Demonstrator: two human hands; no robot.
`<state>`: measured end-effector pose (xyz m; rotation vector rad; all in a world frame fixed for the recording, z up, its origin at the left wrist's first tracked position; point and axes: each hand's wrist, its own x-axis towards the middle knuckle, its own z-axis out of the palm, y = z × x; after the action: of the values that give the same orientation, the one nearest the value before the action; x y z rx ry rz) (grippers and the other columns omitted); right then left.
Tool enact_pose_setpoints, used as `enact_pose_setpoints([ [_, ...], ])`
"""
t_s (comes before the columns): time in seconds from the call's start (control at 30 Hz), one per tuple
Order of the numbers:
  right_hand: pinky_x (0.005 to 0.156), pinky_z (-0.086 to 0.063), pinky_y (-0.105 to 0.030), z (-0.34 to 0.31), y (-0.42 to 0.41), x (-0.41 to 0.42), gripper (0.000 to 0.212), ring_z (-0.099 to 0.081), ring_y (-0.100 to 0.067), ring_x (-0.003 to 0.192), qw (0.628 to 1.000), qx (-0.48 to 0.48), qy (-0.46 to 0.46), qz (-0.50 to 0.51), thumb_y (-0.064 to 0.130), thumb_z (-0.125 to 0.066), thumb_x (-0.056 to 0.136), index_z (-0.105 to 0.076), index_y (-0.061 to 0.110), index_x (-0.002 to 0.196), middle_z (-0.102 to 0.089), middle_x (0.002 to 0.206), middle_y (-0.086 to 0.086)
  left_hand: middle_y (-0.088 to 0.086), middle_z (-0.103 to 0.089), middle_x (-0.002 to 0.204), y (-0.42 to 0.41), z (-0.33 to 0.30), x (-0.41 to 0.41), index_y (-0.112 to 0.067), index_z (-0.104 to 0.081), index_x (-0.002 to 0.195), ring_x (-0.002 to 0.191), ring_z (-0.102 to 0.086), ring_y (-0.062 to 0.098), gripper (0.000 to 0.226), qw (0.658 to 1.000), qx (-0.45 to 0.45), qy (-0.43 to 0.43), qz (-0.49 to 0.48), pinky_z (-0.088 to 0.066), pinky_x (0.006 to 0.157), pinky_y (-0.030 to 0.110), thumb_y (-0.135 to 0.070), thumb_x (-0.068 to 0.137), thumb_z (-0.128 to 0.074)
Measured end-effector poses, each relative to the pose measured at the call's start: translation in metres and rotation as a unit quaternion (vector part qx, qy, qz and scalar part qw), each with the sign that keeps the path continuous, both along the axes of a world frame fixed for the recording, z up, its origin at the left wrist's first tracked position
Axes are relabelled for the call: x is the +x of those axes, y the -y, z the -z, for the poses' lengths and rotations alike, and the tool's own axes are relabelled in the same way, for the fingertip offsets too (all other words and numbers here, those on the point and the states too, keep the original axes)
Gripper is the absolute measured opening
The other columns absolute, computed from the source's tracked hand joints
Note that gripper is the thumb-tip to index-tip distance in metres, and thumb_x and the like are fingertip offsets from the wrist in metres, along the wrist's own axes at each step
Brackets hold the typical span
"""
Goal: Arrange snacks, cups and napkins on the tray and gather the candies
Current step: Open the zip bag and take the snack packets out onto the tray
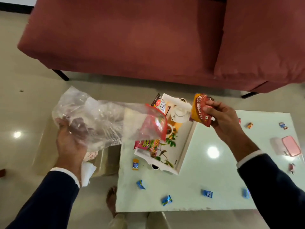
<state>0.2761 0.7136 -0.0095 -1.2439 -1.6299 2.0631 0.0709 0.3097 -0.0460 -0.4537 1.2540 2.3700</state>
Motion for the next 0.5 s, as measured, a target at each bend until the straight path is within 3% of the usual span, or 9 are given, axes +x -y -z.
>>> enact_pose_setpoints([
  [0.07,0.072,-0.059,-0.038,0.008,-0.022,-0.010,0.030,-0.068,-0.030,0.106,0.992,0.096,0.064,-0.058,0.002,-0.078,0.079,-0.065,0.020,0.100,-0.065,0.120,-0.011,-0.002,-0.066,0.107,-0.001,-0.001,0.000,-0.034,-0.056,0.100,0.098,-0.063,0.010,0.026,1.000,0.003,0.002,-0.007,-0.050,0.091,0.034,-0.053,0.086,-0.067],
  [0.13,0.069,-0.058,-0.034,0.020,-0.040,-0.028,0.048,-0.065,-0.024,0.102,0.963,0.202,0.114,-0.138,-0.003,-0.077,0.078,-0.057,0.021,0.114,-0.063,0.120,-0.008,0.009,-0.046,0.155,-0.003,-0.005,0.002,-0.033,-0.057,0.107,0.142,-0.043,0.018,0.025,0.999,-0.007,0.021,-0.033,-0.040,0.109,0.045,-0.054,0.094,-0.052],
  [0.2,0.063,-0.052,-0.021,0.036,-0.053,-0.054,0.060,-0.063,-0.018,0.095,0.907,0.311,0.176,-0.224,0.000,-0.076,0.079,-0.052,0.023,0.129,-0.062,0.114,-0.002,0.004,-0.036,0.163,-0.007,-0.006,0.006,-0.033,-0.058,0.113,0.147,-0.037,0.020,0.040,0.998,-0.021,0.032,-0.048,-0.043,0.106,0.036,-0.056,0.080,-0.058],
  [0.23,0.064,-0.048,-0.017,0.047,-0.059,-0.068,0.057,-0.062,-0.018,0.095,0.867,0.363,0.211,-0.268,0.003,-0.075,0.081,-0.054,0.021,0.131,-0.063,0.112,-0.003,0.000,-0.041,0.160,-0.007,-0.002,0.007,-0.033,-0.058,0.115,0.146,-0.040,0.020,0.049,0.997,-0.023,0.036,-0.061,-0.046,0.102,0.031,-0.057,0.073,-0.062],
  [0.3,0.072,-0.044,-0.020,0.072,-0.067,-0.095,0.038,-0.063,-0.024,0.099,0.786,0.431,0.262,-0.357,0.007,-0.068,0.087,-0.062,0.012,0.125,-0.067,0.114,-0.010,-0.007,-0.049,0.153,-0.006,0.006,0.011,-0.035,-0.061,0.108,0.140,-0.048,0.027,0.041,0.999,-0.005,0.026,-0.045,-0.054,0.094,0.034,-0.059,0.076,-0.066],
  [0.33,0.074,-0.043,-0.024,0.085,-0.068,-0.107,0.031,-0.063,-0.026,0.099,0.761,0.440,0.275,-0.389,0.009,-0.064,0.089,-0.066,0.009,0.120,-0.068,0.115,-0.013,-0.008,0.002,0.159,-0.006,0.010,0.011,-0.034,-0.065,0.102,0.130,-0.057,0.031,0.031,1.000,0.019,0.015,-0.016,-0.059,0.088,0.042,-0.058,0.082,-0.065],
  [0.37,0.075,-0.044,-0.028,0.097,-0.068,-0.117,0.028,-0.063,-0.026,0.097,0.745,0.441,0.285,-0.411,0.009,-0.061,0.091,-0.067,0.007,0.118,-0.068,0.115,-0.015,-0.011,-0.051,0.076,-0.005,0.014,0.011,-0.031,-0.070,0.099,0.116,-0.068,0.032,0.028,0.999,0.044,0.014,0.002,-0.063,0.079,0.045,-0.056,0.086,-0.066],
  [0.4,0.076,-0.047,-0.031,0.108,-0.066,-0.125,0.027,-0.062,-0.026,0.097,0.735,0.439,0.294,-0.425,0.008,-0.060,0.092,-0.067,0.006,0.117,-0.067,0.115,-0.016,-0.002,-0.072,0.123,-0.004,0.018,0.011,-0.028,-0.074,0.102,0.105,-0.074,0.031,0.030,0.998,0.064,0.010,0.016,-0.064,0.077,0.045,-0.054,0.089,-0.066],
  [0.5,0.079,-0.051,-0.037,0.134,-0.061,-0.142,0.027,-0.063,-0.032,0.101,0.730,0.433,0.302,-0.435,0.008,-0.059,0.092,-0.066,0.005,0.118,-0.066,0.115,-0.018,-0.003,-0.073,0.125,-0.008,0.029,0.006,-0.033,-0.072,0.122,0.116,-0.069,0.034,0.045,1.000,0.011,0.004,0.004,-0.055,0.094,0.059,-0.062,0.090,-0.061],
])
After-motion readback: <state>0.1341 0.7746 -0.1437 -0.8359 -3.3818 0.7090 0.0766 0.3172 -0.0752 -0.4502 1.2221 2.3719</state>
